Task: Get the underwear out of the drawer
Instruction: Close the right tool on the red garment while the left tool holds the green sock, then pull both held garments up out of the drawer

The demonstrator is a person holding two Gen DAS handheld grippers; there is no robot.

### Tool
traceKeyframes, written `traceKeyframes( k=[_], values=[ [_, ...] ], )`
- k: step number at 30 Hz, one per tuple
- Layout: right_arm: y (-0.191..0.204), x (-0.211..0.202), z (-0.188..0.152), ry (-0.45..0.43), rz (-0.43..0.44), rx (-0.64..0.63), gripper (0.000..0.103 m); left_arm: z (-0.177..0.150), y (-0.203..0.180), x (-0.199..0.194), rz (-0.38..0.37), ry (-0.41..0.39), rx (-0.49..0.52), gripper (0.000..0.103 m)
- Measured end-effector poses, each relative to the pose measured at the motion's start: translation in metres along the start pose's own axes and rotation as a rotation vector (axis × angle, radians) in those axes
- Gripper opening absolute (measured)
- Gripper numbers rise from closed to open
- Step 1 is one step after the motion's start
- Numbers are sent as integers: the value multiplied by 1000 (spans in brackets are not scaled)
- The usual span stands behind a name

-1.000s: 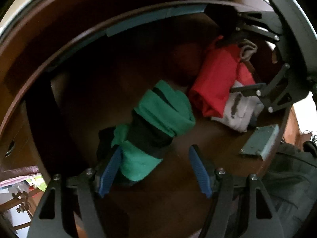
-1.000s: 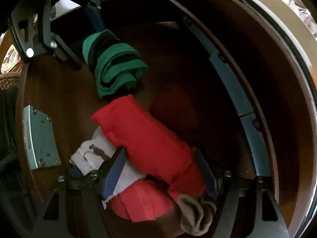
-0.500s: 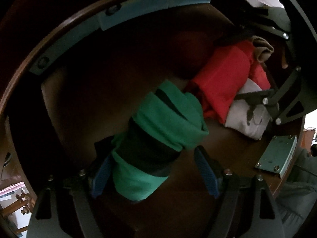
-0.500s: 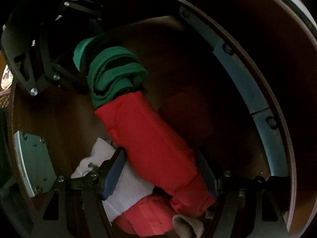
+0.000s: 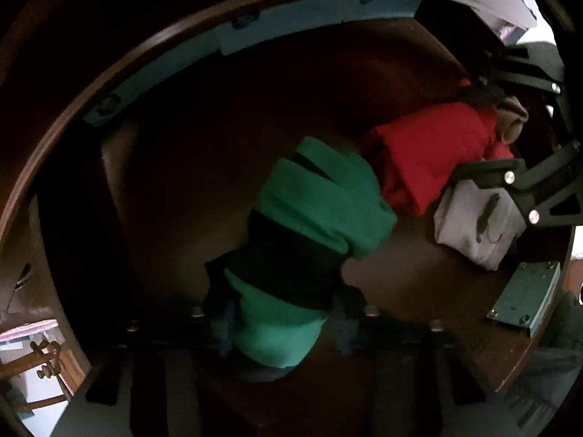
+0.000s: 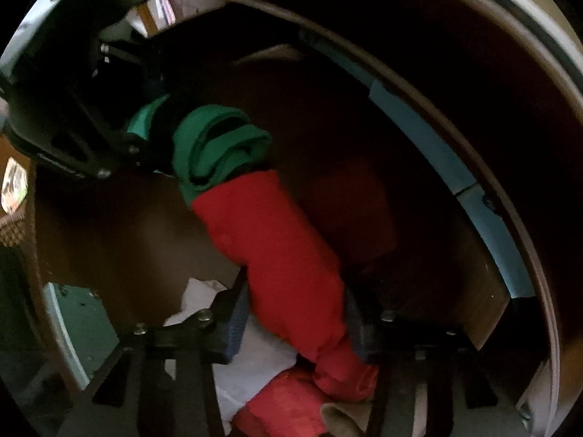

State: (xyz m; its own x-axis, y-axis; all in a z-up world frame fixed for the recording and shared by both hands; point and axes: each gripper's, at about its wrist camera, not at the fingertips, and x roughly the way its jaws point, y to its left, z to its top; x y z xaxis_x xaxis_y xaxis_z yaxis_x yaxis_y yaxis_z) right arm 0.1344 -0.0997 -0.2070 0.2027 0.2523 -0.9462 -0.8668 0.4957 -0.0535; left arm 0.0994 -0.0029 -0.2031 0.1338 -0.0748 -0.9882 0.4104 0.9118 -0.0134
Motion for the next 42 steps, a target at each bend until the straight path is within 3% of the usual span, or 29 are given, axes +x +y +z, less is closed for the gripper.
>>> traceKeyframes(
  k=[5,14,22,33,42],
  values=[
    [-7,-9,1,-56,23,57,45,-12,7,-1,-39,-51,-58,30],
    [-13,-32,-11,-168,45,139,45,-29,19,-34,-67,-197,-169,29],
    [-30,-50,-48,-278,66,227,45,-26,29,-49,-77,-292,-250,29],
    [-38,-106,-93,-421,65,316,45,-42,29,-66,3,-413,-303,29],
    [-28,-116,-93,-486,89,379,45,-40,18,-71,40,-467,-316,29]
  ],
)
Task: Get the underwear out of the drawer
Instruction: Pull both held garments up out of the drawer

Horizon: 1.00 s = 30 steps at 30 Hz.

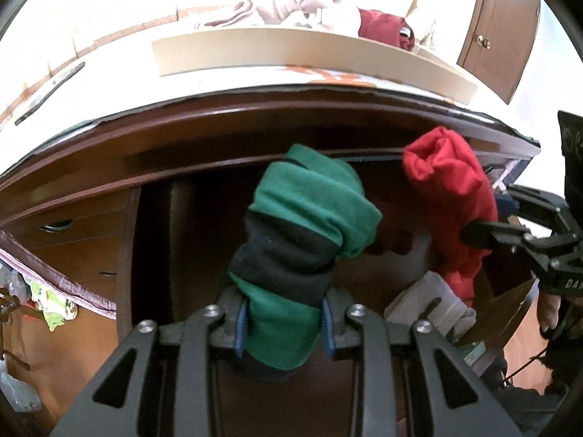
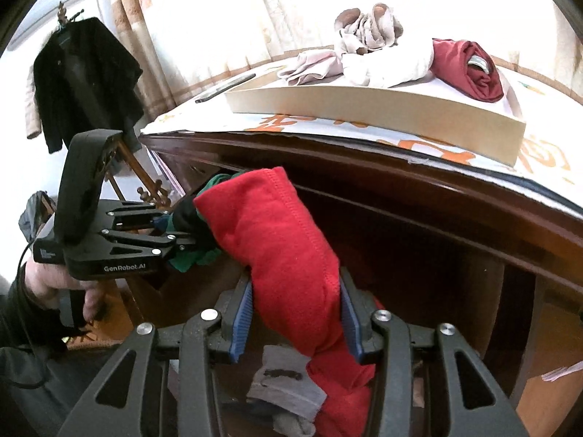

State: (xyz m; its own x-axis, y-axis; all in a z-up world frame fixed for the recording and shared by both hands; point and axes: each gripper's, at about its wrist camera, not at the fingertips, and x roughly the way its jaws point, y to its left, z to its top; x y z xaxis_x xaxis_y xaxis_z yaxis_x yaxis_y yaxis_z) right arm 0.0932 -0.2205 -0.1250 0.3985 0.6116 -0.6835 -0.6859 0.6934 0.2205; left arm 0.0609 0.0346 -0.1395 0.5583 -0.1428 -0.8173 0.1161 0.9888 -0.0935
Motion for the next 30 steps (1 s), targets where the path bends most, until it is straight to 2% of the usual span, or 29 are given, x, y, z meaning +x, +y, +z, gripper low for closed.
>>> traceKeyframes(
  k=[11,30],
  values=[
    [1,-9,-8,-55,21,51,45,4,-11,-15,14,-73,-43,29],
    [4,-24,-15,-141,41,94,45,3,-22,-42,65,-178,-33,29]
  ],
)
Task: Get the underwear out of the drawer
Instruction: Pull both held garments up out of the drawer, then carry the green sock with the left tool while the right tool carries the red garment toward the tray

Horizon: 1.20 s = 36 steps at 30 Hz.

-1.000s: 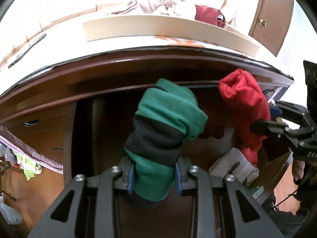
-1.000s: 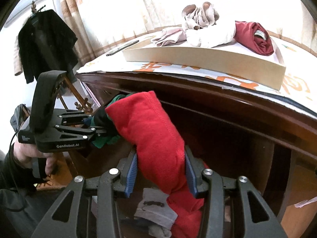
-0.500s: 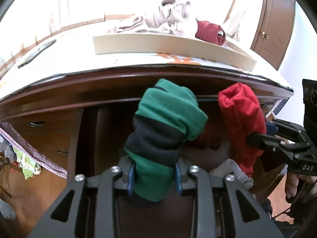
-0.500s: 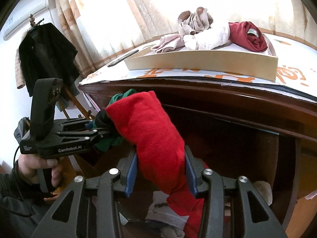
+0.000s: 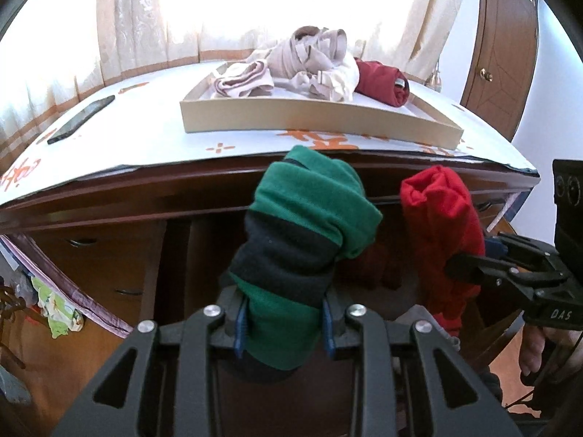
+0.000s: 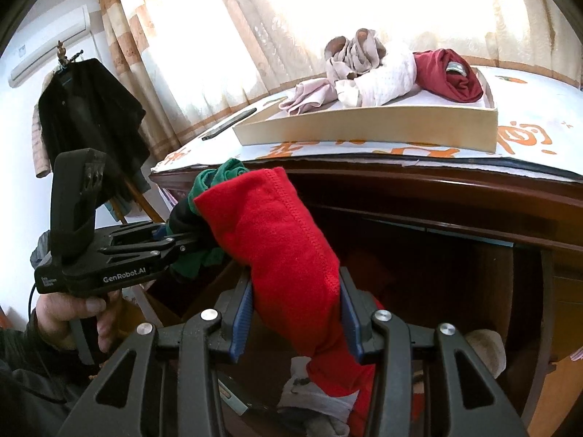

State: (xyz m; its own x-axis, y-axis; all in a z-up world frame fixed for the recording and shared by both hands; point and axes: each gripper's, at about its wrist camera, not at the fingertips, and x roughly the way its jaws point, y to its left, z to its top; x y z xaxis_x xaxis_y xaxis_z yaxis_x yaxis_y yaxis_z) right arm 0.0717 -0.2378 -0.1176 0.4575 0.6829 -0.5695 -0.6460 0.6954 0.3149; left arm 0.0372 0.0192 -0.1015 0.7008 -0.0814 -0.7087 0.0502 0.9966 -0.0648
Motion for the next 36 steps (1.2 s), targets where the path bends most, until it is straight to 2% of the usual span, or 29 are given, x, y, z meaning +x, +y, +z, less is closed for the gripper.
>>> traceKeyframes(
  k=[36],
  values=[
    [4,-21,-2,-144,5,9,45,1,-6,-22,37,-125,24,29]
  ],
)
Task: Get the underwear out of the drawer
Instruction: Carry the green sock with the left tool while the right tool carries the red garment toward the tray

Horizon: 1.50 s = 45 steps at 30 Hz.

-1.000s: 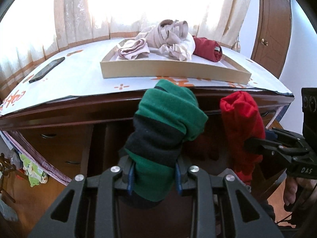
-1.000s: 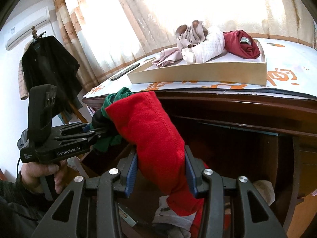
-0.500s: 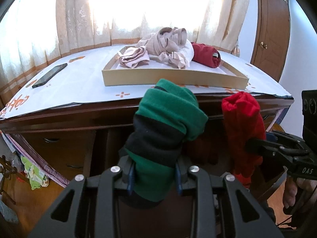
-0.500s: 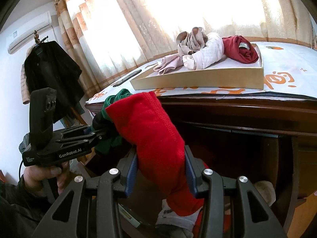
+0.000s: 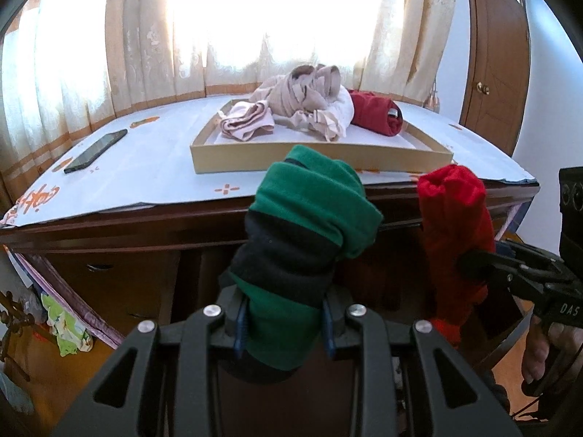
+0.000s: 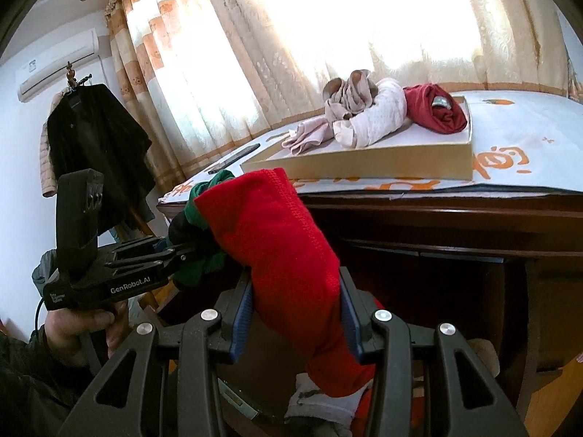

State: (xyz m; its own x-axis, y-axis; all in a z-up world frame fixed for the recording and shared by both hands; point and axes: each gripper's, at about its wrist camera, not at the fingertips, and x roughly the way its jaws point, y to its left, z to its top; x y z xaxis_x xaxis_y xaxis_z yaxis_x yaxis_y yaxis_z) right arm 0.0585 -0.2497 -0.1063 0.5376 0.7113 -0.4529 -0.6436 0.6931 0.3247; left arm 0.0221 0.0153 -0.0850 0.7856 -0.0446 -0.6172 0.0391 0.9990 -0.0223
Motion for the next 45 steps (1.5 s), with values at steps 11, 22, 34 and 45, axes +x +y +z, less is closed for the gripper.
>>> traceKeyframes(
  k=[11,22,34,45],
  values=[
    [0,-11,3,-60,6,-5,45,3,1,-8,3,-55,-1,29],
    [2,-20,4,-100,2,-15,45,5,0,-17,9,-108,3,29],
    [9,-36,7,-169,5,-46,45,8,0,-27,37,-179,11,29],
    [9,-40,14,-189,1,-54,45,18,-5,-31,56,-219,43,29]
  ],
)
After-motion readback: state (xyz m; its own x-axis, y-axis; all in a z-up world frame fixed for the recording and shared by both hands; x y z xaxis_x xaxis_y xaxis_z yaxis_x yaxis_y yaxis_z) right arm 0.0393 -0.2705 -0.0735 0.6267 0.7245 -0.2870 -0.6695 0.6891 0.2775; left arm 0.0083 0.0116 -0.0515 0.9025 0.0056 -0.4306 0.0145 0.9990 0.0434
